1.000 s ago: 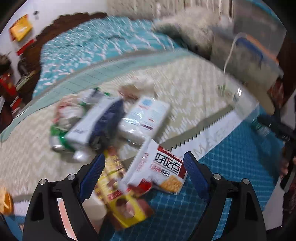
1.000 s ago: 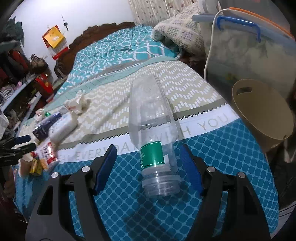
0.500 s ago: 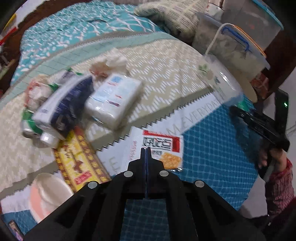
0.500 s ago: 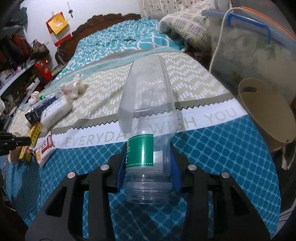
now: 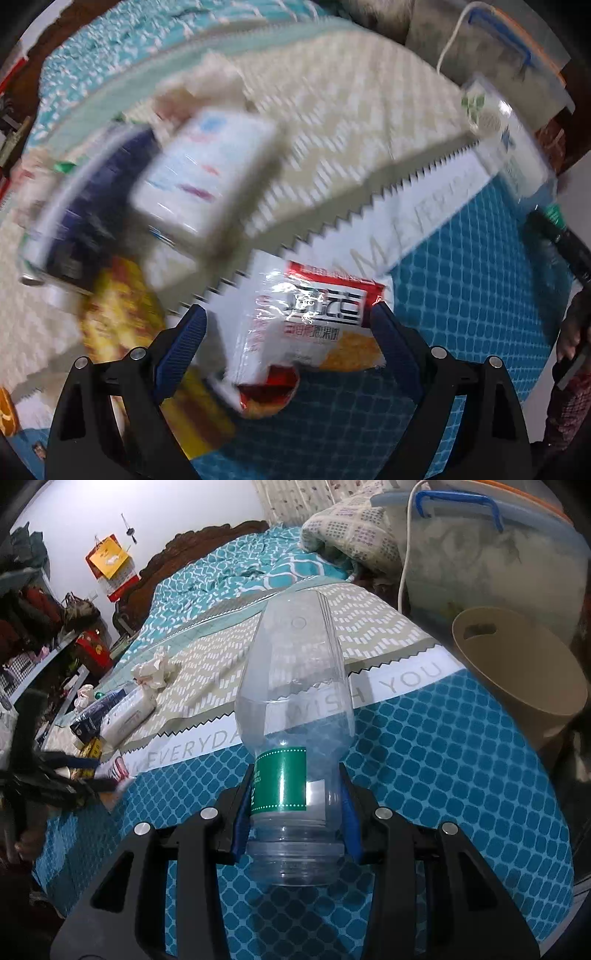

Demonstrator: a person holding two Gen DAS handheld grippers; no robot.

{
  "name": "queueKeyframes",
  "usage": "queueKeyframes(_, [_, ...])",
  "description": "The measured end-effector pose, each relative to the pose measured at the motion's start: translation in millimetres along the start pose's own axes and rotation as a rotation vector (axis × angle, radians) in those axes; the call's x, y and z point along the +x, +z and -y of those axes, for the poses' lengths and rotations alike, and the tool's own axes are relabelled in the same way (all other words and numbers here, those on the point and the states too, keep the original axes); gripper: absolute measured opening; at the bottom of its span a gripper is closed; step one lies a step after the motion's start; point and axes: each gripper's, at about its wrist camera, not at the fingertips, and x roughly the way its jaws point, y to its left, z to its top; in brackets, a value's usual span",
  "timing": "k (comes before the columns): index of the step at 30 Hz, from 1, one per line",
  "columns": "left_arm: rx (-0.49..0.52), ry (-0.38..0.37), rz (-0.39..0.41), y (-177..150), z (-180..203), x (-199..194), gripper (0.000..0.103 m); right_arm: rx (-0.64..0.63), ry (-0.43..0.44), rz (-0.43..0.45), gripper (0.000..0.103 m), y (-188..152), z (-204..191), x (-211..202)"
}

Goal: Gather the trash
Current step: 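Grasp the red-white snack packet with the left tool while the right tool holds the bottle, then drop the bottle and snack packet into the beige wastebasket with both tools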

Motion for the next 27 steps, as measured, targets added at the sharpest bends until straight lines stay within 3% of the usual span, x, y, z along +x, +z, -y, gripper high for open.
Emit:
queueKeyframes(1, [0.007, 0.015, 0.029, -3.3, 6.1, -1.9, 0.082, 0.002, 0.003, 0.001, 0.043, 0.2, 0.3, -0.3])
queueKeyframes(2, [0.021, 0.007, 0.048, -5.7, 11.7, -5.9, 0.063, 0.003, 0.005, 0.003, 0.043, 0.0, 0.3, -0.8])
queueKeyframes(3, [0.028, 0.002, 0.059, -7.5, 16.1, -10.5, 0.037, 0.003, 0.008, 0.005, 0.043, 0.6, 0.2, -1.1])
queueKeyframes(5, [0.023, -0.025, 0.059, -7.9, 22.5, -17.6, 0.015, 0.001, 0.016, 0.012, 0.043, 2.1, 0.3, -2.9])
queueKeyframes(6, [0.024, -0.034, 0.07, -7.2, 26.4, -22.5, 0.009, 0.0, 0.02, 0.018, 0.043, 3.1, 0.4, -3.9])
queueKeyframes(12, [0.065, -0.11, 0.141, 8.9, 55.2, -55.3, 0.008, 0.032, 0.026, 0.081, 0.043, 8.4, 14.1, -19.0])
queueKeyframes(18, [0.163, -0.165, 0.157, 55.0, 116.9, -59.9, 0.008, 0.176, -0.017, 0.151, 0.043, 11.9, 67.5, -40.1])
queueKeyframes(23, [0.277, -0.26, 0.142, 114.2, 196.3, -47.5, 0.009, 0.381, -0.04, 0.192, 0.043, 9.2, 135.0, -61.2])
queueKeyframes(27, [0.368, -0.309, 0.141, 168.1, 276.6, -33.5, 0.01, 0.564, 0.018, 0.18, 0.043, 3.9, 187.9, -66.1])
